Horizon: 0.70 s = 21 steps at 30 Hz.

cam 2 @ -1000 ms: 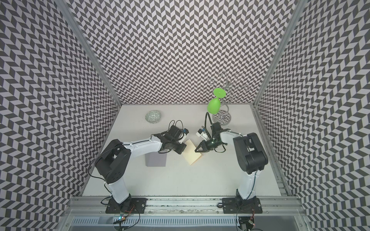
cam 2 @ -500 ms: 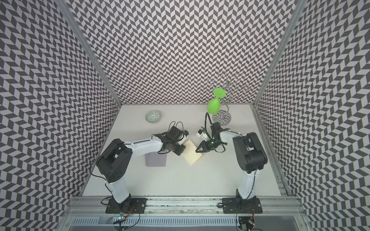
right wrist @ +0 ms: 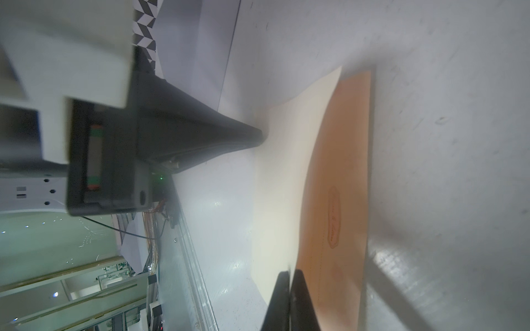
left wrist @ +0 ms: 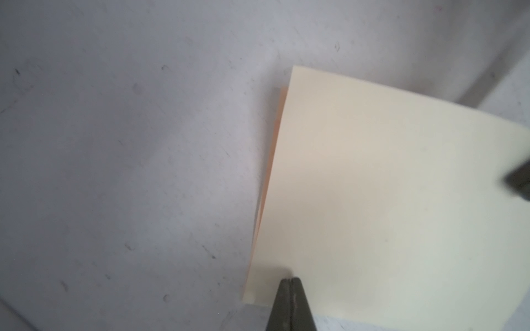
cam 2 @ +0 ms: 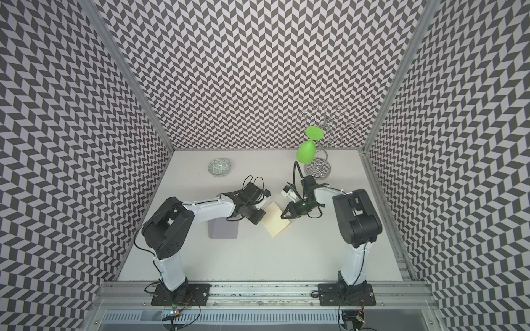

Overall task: Fold the letter paper in half and place it into the envelope
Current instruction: Fold the letter paper at the center of the board.

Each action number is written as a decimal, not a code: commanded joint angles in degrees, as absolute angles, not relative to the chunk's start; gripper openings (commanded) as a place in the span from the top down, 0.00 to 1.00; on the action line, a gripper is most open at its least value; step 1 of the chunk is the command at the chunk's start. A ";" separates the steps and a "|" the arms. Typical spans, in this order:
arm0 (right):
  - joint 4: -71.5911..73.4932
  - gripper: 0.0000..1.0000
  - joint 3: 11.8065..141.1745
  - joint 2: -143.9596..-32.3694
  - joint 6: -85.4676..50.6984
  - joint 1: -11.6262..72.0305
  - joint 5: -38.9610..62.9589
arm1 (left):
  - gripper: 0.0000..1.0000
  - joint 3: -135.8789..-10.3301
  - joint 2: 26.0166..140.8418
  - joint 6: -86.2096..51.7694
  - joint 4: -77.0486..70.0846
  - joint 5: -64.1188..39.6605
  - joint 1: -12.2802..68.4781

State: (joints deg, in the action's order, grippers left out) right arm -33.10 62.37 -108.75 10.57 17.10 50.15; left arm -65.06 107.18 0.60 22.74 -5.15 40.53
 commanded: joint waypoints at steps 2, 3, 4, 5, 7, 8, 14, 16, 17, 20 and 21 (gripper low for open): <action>-33.33 0.43 64.58 -109.35 10.08 17.60 43.60 | 1.00 -64.71 110.36 1.38 24.85 -4.30 41.63; -33.48 0.27 64.84 -108.97 9.83 17.59 41.92 | 1.00 -64.61 110.39 1.22 25.08 -4.37 41.70; -33.62 0.26 64.99 -108.55 9.78 17.59 40.45 | 1.00 -64.40 110.40 1.07 25.30 -4.52 41.90; -33.60 0.25 65.04 -107.74 9.36 17.61 38.46 | 1.00 -64.33 110.31 0.80 25.52 -4.69 41.98; -33.61 0.24 65.06 -105.74 8.13 17.52 33.63 | 1.00 -63.99 110.35 0.13 25.79 -5.21 42.31; -33.66 0.24 64.91 -104.32 7.55 17.49 30.58 | 1.00 -63.90 110.36 -0.25 25.99 -5.44 42.45; -34.20 0.99 62.87 -96.77 5.65 17.48 26.63 | 1.00 -64.16 111.14 -2.58 26.80 -6.06 44.27; -33.87 1.00 60.82 -94.46 5.81 18.63 30.26 | 1.00 -64.54 111.73 -3.34 27.06 -6.37 44.64; -33.45 1.00 59.60 -93.31 5.80 19.69 32.03 | 1.00 -64.63 111.87 -3.77 27.23 -6.45 44.73; -31.86 1.00 55.67 -91.85 4.89 23.79 35.27 | 1.00 -65.05 112.52 -5.17 27.41 -6.73 44.69; -31.03 1.00 54.08 -91.97 4.27 25.18 36.50 | 1.00 -65.25 112.67 -5.63 27.57 -6.80 44.74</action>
State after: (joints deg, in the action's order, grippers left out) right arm -32.67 57.54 -92.40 5.34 21.65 32.12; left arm -66.48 108.66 -3.49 22.37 -5.41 44.14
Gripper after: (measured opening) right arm 0.047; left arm 0.045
